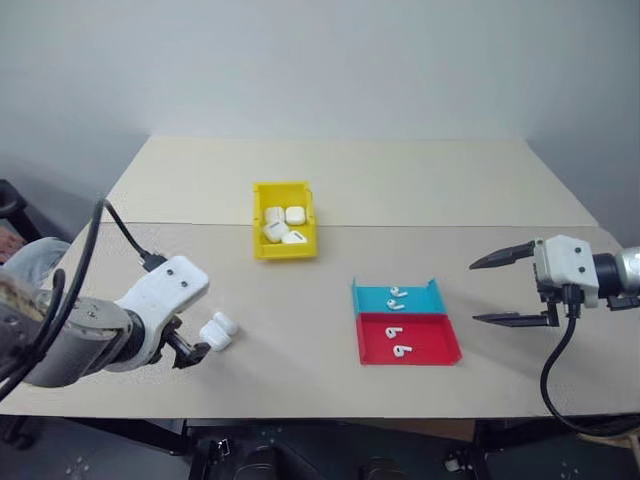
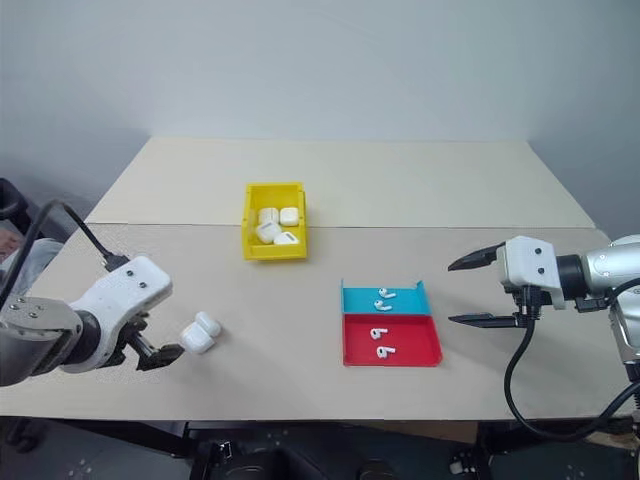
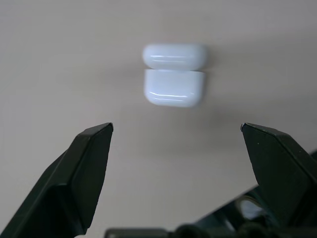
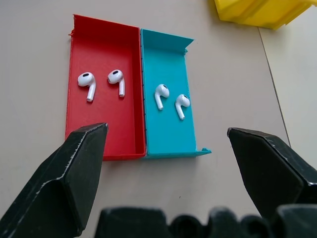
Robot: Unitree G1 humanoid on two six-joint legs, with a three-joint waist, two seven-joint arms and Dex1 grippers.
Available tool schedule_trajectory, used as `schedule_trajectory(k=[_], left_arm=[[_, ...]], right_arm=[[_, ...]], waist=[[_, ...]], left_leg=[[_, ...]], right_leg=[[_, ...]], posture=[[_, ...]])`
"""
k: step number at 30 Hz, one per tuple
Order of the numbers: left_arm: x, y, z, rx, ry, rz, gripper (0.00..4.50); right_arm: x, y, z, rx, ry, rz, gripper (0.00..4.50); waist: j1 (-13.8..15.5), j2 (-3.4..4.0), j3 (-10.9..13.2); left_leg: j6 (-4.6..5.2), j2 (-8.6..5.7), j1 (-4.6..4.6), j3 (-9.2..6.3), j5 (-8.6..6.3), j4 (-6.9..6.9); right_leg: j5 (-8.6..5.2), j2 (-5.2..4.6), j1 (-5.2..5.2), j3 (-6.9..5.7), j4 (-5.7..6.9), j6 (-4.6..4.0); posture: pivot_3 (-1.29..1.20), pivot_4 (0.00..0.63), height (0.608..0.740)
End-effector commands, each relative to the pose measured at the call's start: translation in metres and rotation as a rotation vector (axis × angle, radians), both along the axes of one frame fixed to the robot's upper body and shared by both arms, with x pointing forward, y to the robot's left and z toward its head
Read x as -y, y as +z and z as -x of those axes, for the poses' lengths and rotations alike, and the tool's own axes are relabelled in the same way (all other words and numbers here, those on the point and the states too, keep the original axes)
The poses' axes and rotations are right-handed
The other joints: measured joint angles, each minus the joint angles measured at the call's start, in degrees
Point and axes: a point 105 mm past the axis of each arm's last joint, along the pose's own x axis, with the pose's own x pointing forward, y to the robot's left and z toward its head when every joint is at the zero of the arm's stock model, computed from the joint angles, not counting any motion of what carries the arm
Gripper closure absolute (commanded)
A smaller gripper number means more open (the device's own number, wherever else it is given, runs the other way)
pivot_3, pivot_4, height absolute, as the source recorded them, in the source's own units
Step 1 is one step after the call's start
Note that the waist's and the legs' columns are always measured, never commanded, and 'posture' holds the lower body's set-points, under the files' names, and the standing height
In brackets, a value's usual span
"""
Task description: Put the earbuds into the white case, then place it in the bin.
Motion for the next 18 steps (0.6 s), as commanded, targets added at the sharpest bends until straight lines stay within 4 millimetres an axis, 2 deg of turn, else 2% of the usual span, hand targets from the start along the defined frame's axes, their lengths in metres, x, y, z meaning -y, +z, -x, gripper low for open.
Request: schedule_trajectory(k=[1, 6, 14, 18], left_arm=[[-0.005, 0.006, -0.008, -0.023, 0.027, 0.026, 0.00], [-0.002, -0.009, -0.012, -0.107, -0.059, -0.077, 0.00], [0.000, -0.023, -0.040, -0.133, -0.058, -0.122, 0.00], [0.004, -0.026, -0.050, -0.133, -0.072, -0.135, 0.00]], right_arm=[[0.002, 0.009, 0.001, 0.014, -0.006, 0.029, 0.01], [0.006, 0.010, 0.004, -0.007, -0.036, 0.024, 0.01], [0.013, 0.010, 0.015, -0.061, -0.083, 0.038, 0.01], [0.020, 0.017, 0.017, -0.067, -0.103, 0.053, 0.01]], waist=[[0.2, 0.00, 0.0], [0.5, 0.00, 0.0], [0.8, -0.01, 0.0], [0.7, -0.01, 0.0]], left_leg=[[-0.02, 0.02, -0.01, 0.00, 0.01, -0.02], [-0.02, -0.01, -0.07, 0.04, 0.01, -0.05], [-0.04, -0.02, -0.15, 0.02, 0.03, -0.04], [-0.04, -0.02, -0.15, 0.03, 0.03, -0.04]], right_leg=[[0.00, 0.04, -0.02, -0.01, 0.00, -0.01], [-0.01, 0.04, -0.05, 0.01, -0.05, 0.00], [-0.01, 0.06, -0.11, -0.01, -0.05, 0.01], [-0.02, 0.06, -0.11, 0.00, -0.05, 0.01]], posture=[[0.00, 0.150, 0.740], [0.00, 0.150, 0.740], [0.00, 0.150, 0.740], [0.00, 0.150, 0.740]])
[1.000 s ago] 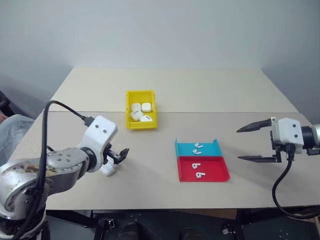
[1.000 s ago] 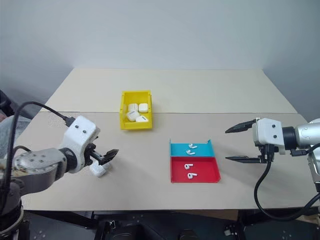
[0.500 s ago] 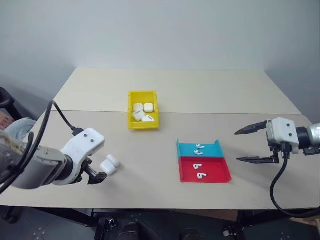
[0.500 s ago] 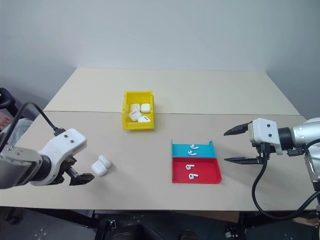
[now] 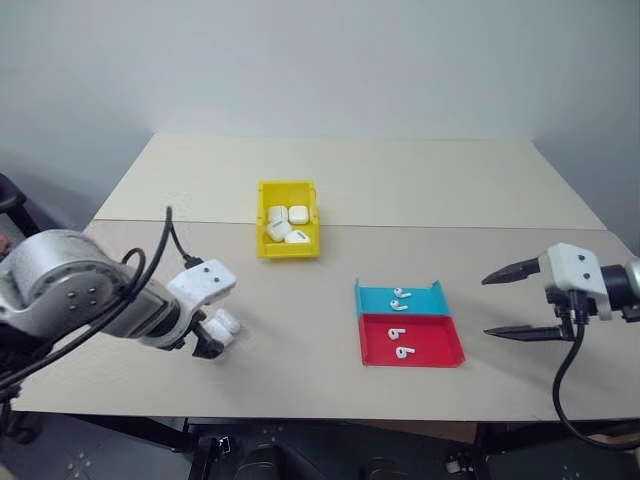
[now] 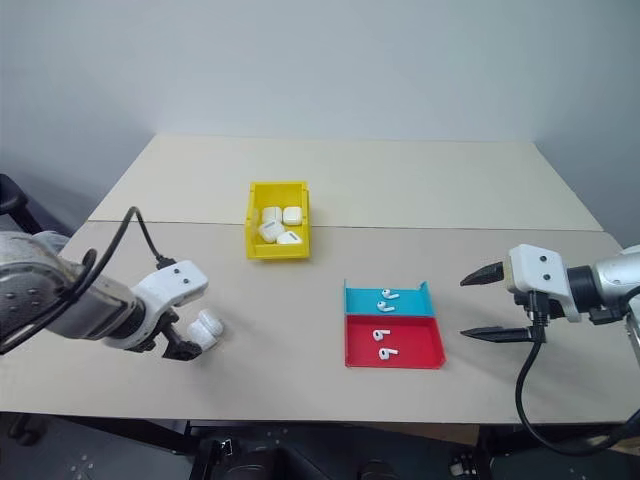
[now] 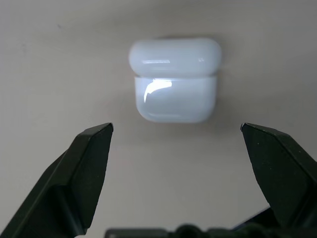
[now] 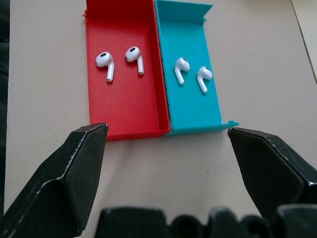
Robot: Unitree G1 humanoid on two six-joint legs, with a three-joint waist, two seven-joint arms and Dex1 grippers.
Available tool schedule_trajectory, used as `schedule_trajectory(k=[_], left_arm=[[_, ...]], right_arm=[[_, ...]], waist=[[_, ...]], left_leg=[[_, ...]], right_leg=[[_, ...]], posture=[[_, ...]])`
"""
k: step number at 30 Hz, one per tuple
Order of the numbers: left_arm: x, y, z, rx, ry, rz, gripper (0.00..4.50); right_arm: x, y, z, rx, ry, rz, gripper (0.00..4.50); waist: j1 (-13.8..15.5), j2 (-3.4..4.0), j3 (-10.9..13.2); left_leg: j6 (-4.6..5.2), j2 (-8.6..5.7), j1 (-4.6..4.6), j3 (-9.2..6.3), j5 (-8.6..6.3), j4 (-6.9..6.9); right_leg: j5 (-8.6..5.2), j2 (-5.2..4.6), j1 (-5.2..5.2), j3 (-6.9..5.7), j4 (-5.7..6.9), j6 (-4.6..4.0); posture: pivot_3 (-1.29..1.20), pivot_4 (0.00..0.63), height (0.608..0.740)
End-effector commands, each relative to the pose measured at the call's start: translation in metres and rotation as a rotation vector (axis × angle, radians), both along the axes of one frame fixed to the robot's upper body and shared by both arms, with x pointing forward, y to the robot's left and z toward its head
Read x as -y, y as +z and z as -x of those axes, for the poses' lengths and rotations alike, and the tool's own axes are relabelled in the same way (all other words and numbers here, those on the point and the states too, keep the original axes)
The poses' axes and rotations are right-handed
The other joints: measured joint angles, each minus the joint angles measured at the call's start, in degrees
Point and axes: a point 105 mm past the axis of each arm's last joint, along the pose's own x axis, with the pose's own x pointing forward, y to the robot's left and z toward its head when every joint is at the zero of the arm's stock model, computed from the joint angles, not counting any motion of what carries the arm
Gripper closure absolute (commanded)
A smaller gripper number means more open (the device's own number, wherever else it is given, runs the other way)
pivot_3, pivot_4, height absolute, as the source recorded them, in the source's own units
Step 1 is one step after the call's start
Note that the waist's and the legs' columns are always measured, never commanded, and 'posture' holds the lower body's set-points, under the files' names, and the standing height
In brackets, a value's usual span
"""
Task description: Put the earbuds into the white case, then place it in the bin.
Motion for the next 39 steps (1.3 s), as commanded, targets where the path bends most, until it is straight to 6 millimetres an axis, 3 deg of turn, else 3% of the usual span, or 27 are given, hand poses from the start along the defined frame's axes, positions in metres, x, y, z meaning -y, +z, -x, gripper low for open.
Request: schedule_trajectory(k=[1, 16, 39], left_arm=[[0.000, 0.003, -0.008, 0.011, -0.007, -0.013, 0.00], [0.009, -0.016, -0.025, -0.034, -0.038, -0.040, 0.00], [0.007, -0.016, -0.020, -0.067, -0.071, -0.056, 0.00]], right_arm=[[0.006, 0.024, 0.004, 0.048, -0.011, 0.008, 0.01], [0.011, 0.024, 0.006, 0.048, -0.056, 0.024, 0.01], [0.013, 0.012, 0.001, 0.052, -0.104, 0.049, 0.01]], waist=[[-0.1, 0.00, 0.0], [0.1, 0.00, 0.0], [0.0, 0.00, 0.0]], left_leg=[[0.00, 0.00, 0.00, 0.00, 0.00, -0.01], [0.02, 0.00, -0.17, -0.02, -0.01, 0.03], [0.04, 0.00, -0.20, -0.04, -0.02, 0.06]], right_leg=[[0.00, 0.00, -0.01, 0.01, 0.00, 0.00], [-0.01, 0.00, -0.10, -0.02, -0.02, 0.01], [-0.01, 0.00, -0.14, -0.02, 0.00, 0.02]], posture=[[0.00, 0.150, 0.740], [0.00, 0.150, 0.740], [0.00, 0.150, 0.740]])
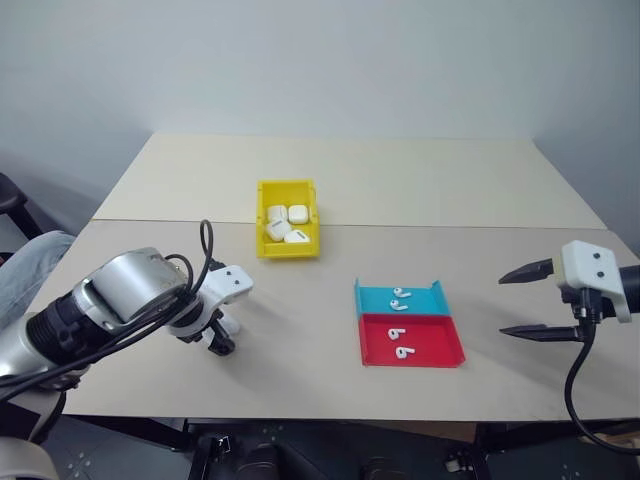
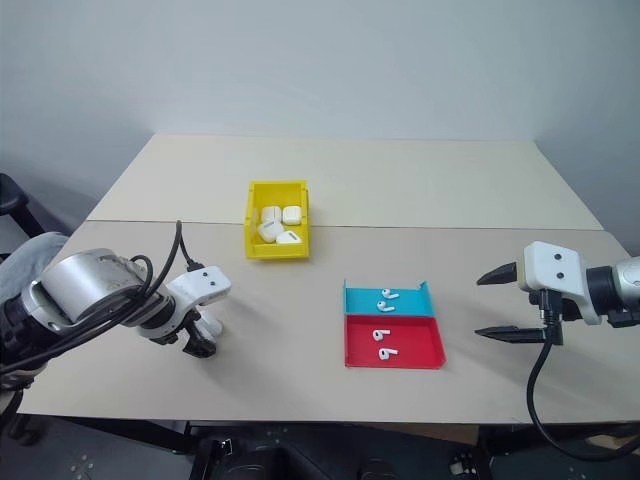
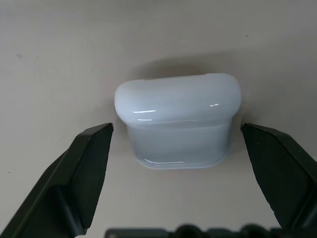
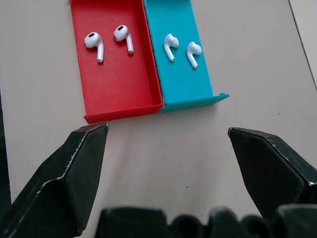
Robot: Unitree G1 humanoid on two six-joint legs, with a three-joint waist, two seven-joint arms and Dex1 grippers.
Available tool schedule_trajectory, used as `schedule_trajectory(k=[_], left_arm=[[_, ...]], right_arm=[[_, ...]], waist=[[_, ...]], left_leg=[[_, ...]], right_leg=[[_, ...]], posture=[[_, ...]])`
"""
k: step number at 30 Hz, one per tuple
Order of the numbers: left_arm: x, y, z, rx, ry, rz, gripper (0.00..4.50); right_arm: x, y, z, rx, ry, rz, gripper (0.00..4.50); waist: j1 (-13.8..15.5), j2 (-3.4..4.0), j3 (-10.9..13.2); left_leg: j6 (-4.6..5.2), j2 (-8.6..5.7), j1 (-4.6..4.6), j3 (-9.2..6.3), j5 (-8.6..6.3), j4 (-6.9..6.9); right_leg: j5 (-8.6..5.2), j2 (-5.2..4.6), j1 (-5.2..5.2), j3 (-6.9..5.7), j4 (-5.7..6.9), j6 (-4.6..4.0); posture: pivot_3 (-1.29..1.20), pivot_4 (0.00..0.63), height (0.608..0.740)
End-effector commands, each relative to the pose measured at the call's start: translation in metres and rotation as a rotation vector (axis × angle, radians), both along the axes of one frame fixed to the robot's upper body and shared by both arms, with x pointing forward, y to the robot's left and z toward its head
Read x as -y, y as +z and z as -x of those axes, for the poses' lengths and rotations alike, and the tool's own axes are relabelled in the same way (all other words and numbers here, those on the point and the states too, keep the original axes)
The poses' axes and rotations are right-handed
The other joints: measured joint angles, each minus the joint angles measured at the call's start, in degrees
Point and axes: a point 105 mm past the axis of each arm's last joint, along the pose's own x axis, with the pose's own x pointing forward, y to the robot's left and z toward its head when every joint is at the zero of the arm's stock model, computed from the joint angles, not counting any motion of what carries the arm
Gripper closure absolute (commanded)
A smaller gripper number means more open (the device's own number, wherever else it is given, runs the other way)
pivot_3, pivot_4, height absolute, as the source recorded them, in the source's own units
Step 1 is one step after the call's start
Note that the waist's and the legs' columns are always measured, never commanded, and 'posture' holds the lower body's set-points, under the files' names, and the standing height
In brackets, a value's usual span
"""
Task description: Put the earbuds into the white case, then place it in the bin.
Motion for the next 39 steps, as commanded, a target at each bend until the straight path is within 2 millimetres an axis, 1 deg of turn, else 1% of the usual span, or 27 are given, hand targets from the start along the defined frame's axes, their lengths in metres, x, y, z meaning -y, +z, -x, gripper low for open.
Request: schedule_trajectory(k=[1, 6, 9, 11, 13, 16, 19, 21, 25, 26, 29, 30, 31, 32, 33, 34, 35, 37, 38, 39], left_arm=[[-0.001, 0.008, 0.000, 0.019, -0.009, -0.001, 0.00], [-0.003, 0.005, 0.001, 0.021, -0.008, -0.016, 0.00], [-0.005, 0.002, 0.001, 0.023, -0.001, -0.031, 0.57], [-0.005, 0.002, 0.001, 0.022, -0.002, -0.030, 1.30], [-0.005, 0.001, 0.001, 0.024, -0.003, -0.035, 1.76], [-0.005, 0.000, 0.000, 0.031, -0.006, -0.044, 1.76], [-0.001, 0.005, 0.000, 0.054, -0.035, -0.041, 1.76], [0.003, 0.013, 0.000, 0.081, -0.055, -0.028, 1.76], [0.009, 0.038, -0.004, 0.187, -0.113, -0.003, 1.76], [0.013, 0.044, -0.006, 0.248, -0.156, 0.008, 1.76], [0.023, 0.059, -0.011, 0.360, -0.186, 0.076, 1.76], [0.034, 0.064, -0.014, 0.440, -0.223, 0.163, 1.76], [0.040, 0.068, -0.016, 0.507, -0.246, 0.225, 1.76], [0.043, 0.071, -0.016, 0.552, -0.259, 0.268, 1.76], [0.051, 0.070, -0.011, 0.561, -0.286, 0.351, 1.76], [0.061, 0.071, -0.004, 0.612, -0.355, 0.443, 1.76], [0.068, 0.073, 0.002, 0.677, -0.411, 0.505, 1.76], [0.073, 0.070, 0.012, 0.733, -0.440, 0.583, 1.76], [0.077, 0.071, 0.014, 0.791, -0.466, 0.632, 1.76], [0.081, 0.077, 0.016, 0.907, -0.505, 0.699, 1.76]], right_arm=[[0.002, 0.010, -0.002, 0.049, -0.005, 0.017, 0.01], [0.003, 0.007, -0.002, 0.046, -0.008, 0.025, 0.01], [0.004, 0.006, -0.002, 0.048, -0.011, 0.030, 0.00], [0.004, 0.006, -0.002, 0.049, -0.012, 0.032, 0.00], [0.005, 0.006, -0.002, 0.051, -0.012, 0.031, 0.00], [0.005, 0.006, -0.002, 0.054, -0.013, 0.034, 0.00], [0.005, 0.005, -0.003, 0.059, -0.013, 0.034, 0.00], [0.005, 0.007, -0.003, 0.069, -0.012, 0.034, 0.00], [0.002, 0.014, -0.006, 0.089, -0.006, 0.030, 0.00], [0.000, 0.017, -0.008, 0.103, 0.000, 0.032, 0.00], [-0.008, 0.023, -0.012, 0.140, 0.018, 0.053, 0.00], [-0.010, 0.023, -0.013, 0.119, 0.011, 0.074, 0.00], [-0.011, 0.024, -0.013, 0.097, 0.005, 0.084, 0.00], [-0.012, 0.024, -0.013, 0.080, 0.001, 0.090, 0.00], [-0.019, 0.027, -0.010, 0.079, 0.035, 0.083, 0.00], [-0.025, 0.028, -0.006, 0.070, 0.064, 0.087, 0.00], [-0.030, 0.029, -0.003, 0.065, 0.090, 0.089, 0.00], [-0.040, 0.029, 0.003, 0.084, 0.150, 0.103, 0.00], [-0.044, 0.027, 0.006, 0.073, 0.172, 0.124, 0.00], [-0.048, 0.024, 0.011, 0.043, 0.202, 0.152, 0.00]], waist=[[0.0, 0.00, 0.0], [0.0, 0.00, 0.0], [0.0, 0.00, 0.0], [0.0, 0.00, 0.0], [0.0, 0.00, 0.0], [0.0, 0.00, 0.0], [0.0, 0.00, 0.0], [0.0, 0.00, 0.0], [0.0, -0.01, 0.0], [-0.1, -0.01, 0.0], [-0.1, 0.00, 0.0], [-0.1, 0.01, 0.0], [-0.1, 0.17, -0.1], [-0.1, 0.16, -0.1], [-0.1, 0.14, -0.1], [-0.1, 0.13, -0.1], [-0.2, 0.17, -0.1], [-0.2, 0.16, -0.1], [-0.1, 0.16, -0.1], [-0.1, 0.26, -0.1]], left_leg=[[0.00, 0.00, 0.00, 0.00, 0.00, 0.00], [0.00, 0.00, 0.00, 0.00, 0.00, 0.00], [0.00, 0.00, 0.00, 0.00, 0.00, 0.01], [0.00, 0.00, 0.00, 0.00, 0.00, 0.01], [0.00, 0.00, 0.00, -0.01, 0.00, 0.01], [0.01, 0.00, 0.00, 0.00, 0.00, 0.02], [0.01, 0.00, 0.01, -0.01, 0.00, 0.03], [0.01, 0.00, 0.00, -0.01, 0.00, 0.05], [0.01, 0.00, -0.04, -0.01, 0.00, 0.04], [0.01, 0.00, -0.05, -0.01, 0.00, 0.04], [0.01, 0.00, -0.04, 0.00, 0.00, 0.05], [0.01, 0.00, -0.03, 0.00, 0.00, 0.05], [0.01, 0.00, -0.02, 0.00, 0.00, 0.07], [0.01, 0.00, 0.02, 0.03, 0.00, 0.03], [0.02, 0.02, -0.01, -0.01, -0.01, 0.13], [0.01, 0.06, -0.08, -0.03, 0.00, 0.13], [0.01, 0.06, -0.10, -0.03, 0.00, 0.17], [0.01, 0.06, -0.10, 0.08, -0.01, 0.13], [0.01, 0.08, -0.12, 0.06, -0.01, 0.15], [0.03, 0.08, -0.14, 0.05, -0.02, 0.17]], right_leg=[[0.00, 0.00, 0.00, 0.00, 0.00, 0.00], [0.00, 0.00, 0.00, 0.00, 0.01, 0.00], [0.00, 0.00, 0.00, 0.00, 0.01, 0.00], [0.00, 0.00, 0.00, 0.00, 0.02, 0.00], [0.00, 0.00, 0.00, -0.01, 0.02, 0.00], [0.00, 0.00, 0.00, 0.00, 0.03, 0.00], [0.00, 0.01, 0.01, -0.01, 0.04, 0.00], [0.00, 0.00, 0.01, 0.00, 0.03, 0.00], [0.00, 0.01, -0.03, -0.01, 0.02, 0.00], [0.00, 0.01, -0.04, 0.00, 0.02, 0.00], [0.00, 0.00, -0.04, 0.00, 0.03, 0.00], [0.00, -0.01, -0.02, -0.01, 0.01, 0.00], [0.00, -0.01, -0.01, -0.01, 0.04, 0.00], [0.00, -0.04, 0.02, 0.03, -0.01, 0.00], [-0.01, -0.03, 0.05, -0.03, 0.06, 0.00], [-0.01, 0.02, -0.01, -0.04, 0.03, -0.01], [-0.01, 0.01, -0.03, -0.04, 0.06, -0.01], [-0.01, -0.03, -0.09, 0.09, 0.00, -0.02], [-0.02, -0.01, -0.06, 0.04, -0.02, -0.03], [-0.02, -0.01, -0.06, 0.02, -0.03, -0.03]], posture=[[0.00, 0.150, 0.740], [0.00, 0.150, 0.740], [0.00, 0.150, 0.740], [0.00, 0.150, 0.740], [0.00, 0.150, 0.740], [0.00, 0.150, 0.740], [0.00, 0.150, 0.740], [0.00, 0.150, 0.740], [0.00, 0.150, 0.740], [0.00, 0.150, 0.740], [0.00, 0.150, 0.740], [0.00, 0.150, 0.740], [0.00, 0.150, 0.740], [0.00, 0.150, 0.740], [0.00, 0.150, 0.740], [0.00, 0.150, 0.740], [0.00, 0.150, 0.740], [0.00, 0.150, 0.740], [0.00, 0.150, 0.740], [0.00, 0.150, 0.740]])
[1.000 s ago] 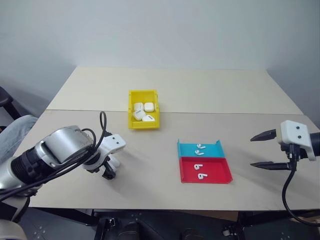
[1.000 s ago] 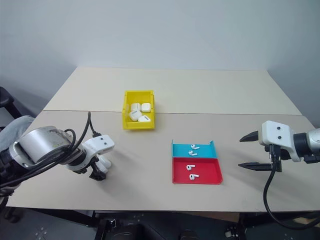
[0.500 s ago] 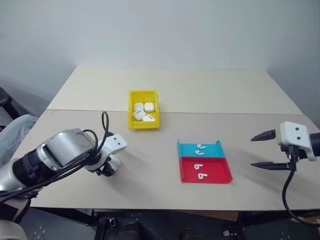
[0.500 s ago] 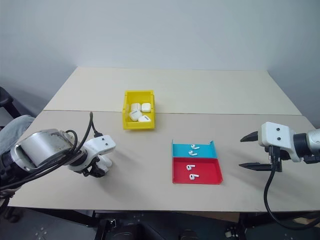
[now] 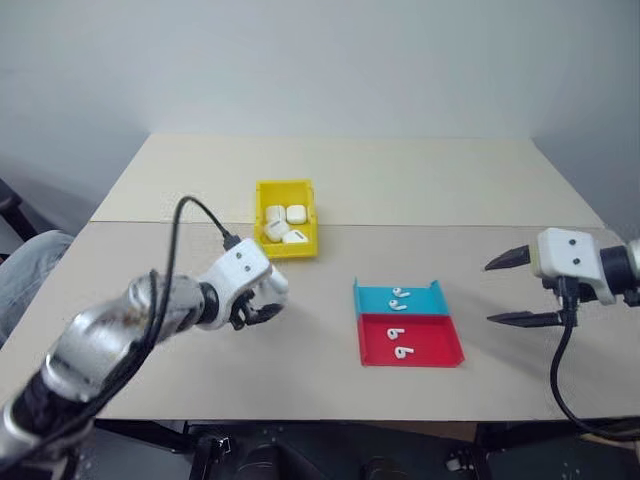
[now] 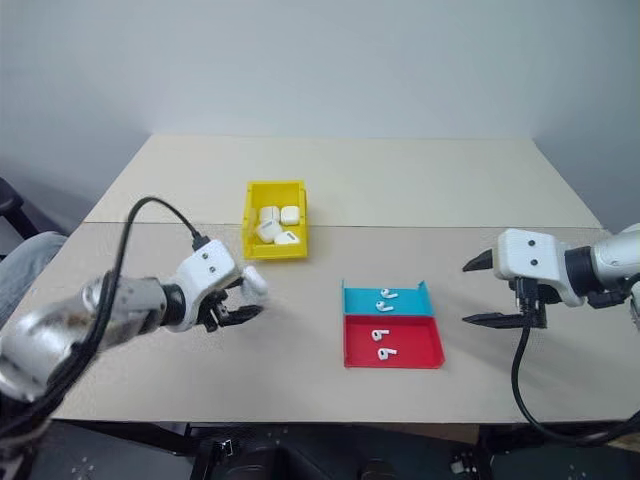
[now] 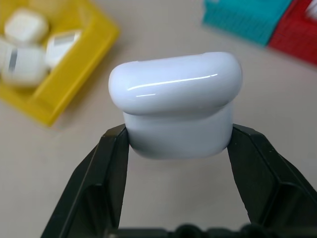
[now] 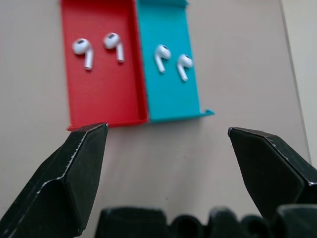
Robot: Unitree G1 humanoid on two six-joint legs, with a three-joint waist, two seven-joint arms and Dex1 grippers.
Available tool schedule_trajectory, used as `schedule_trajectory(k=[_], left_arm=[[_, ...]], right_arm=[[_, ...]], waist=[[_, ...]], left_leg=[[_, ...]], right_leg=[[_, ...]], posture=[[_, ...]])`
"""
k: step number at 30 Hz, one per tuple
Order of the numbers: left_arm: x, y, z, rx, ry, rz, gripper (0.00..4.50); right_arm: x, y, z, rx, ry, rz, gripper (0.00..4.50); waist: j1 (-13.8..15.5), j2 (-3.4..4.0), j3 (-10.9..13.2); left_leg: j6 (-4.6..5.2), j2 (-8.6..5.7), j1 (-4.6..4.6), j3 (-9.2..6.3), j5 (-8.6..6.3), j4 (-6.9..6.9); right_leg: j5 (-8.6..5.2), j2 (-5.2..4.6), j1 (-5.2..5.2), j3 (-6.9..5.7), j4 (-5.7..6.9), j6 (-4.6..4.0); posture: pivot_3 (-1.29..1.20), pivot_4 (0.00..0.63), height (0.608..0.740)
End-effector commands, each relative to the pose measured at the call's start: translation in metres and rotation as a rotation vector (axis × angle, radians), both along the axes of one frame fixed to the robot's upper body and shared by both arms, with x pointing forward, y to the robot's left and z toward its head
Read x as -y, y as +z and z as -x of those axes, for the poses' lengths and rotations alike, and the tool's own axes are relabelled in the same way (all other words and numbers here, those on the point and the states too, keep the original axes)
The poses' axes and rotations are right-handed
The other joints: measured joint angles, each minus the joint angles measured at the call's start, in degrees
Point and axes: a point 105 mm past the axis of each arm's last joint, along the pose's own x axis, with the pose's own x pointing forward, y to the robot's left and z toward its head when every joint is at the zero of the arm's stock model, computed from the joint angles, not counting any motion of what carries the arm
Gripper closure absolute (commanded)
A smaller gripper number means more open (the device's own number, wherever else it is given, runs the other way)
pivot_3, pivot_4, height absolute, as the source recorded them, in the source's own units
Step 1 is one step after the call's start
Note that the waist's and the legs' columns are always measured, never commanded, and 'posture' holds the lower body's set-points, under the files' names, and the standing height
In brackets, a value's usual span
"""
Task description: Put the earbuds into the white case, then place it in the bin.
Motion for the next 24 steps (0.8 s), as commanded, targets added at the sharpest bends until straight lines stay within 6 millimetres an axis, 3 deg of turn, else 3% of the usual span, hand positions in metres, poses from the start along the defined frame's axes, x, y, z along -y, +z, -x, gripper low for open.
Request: schedule_trajectory(k=[1, 11, 17, 20, 22, 24], left_arm=[[0.012, 0.039, 0.007, 0.411, -0.089, 0.196, 1.76], [0.030, 0.017, 0.021, 0.486, -0.286, 0.508, 1.76], [0.032, -0.002, 0.028, 0.451, -0.380, 0.513, 1.76], [0.031, -0.007, 0.030, 0.433, -0.382, 0.513, 1.76], [0.031, -0.008, 0.031, 0.433, -0.394, 0.506, 1.76], [0.031, -0.008, 0.031, 0.439, -0.398, 0.508, 1.76]], right_arm=[[-0.018, 0.005, 0.017, -0.021, 0.105, 0.091, 0.00], [-0.063, -0.022, 0.020, -0.137, 0.093, 0.172, 0.00], [-0.078, -0.033, 0.025, -0.164, 0.091, 0.190, 0.00], [-0.087, -0.037, 0.022, -0.164, 0.083, 0.187, 0.52], [-0.093, -0.040, 0.018, -0.157, 0.075, 0.186, 1.13], [-0.097, -0.043, 0.016, -0.160, 0.076, 0.188, 1.13]], waist=[[0.2, 0.15, -0.1], [-0.1, 0.18, -0.1], [-0.1, 0.18, -0.1], [-0.1, 0.18, -0.1], [-0.3, 0.18, -0.1], [-0.4, 0.18, -0.1]], left_leg=[[0.03, -0.01, 0.01, 0.04, -0.02, 0.00], [0.14, -0.01, 0.13, 0.03, -0.09, 0.12], [0.21, 0.01, 0.10, 0.04, -0.14, 0.12], [0.22, 0.01, 0.09, 0.03, -0.14, 0.12], [0.22, 0.02, 0.10, 0.03, -0.14, 0.13], [0.22, 0.02, 0.10, 0.03, -0.14, 0.13]], right_leg=[[0.00, -0.02, 0.01, 0.03, -0.05, 0.00], [0.07, -0.01, 0.15, 0.00, 0.06, 0.00], [0.07, 0.00, 0.10, 0.00, 0.04, 0.00], [0.07, 0.00, 0.11, -0.01, 0.06, 0.01], [0.07, 0.01, 0.10, -0.01, 0.08, 0.00], [0.07, 0.01, 0.09, -0.02, 0.08, 0.00]], posture=[[0.00, 0.150, 0.740], [0.00, 0.150, 0.740], [0.00, 0.150, 0.740], [0.00, 0.150, 0.740], [0.00, 0.150, 0.740], [0.00, 0.150, 0.740]])
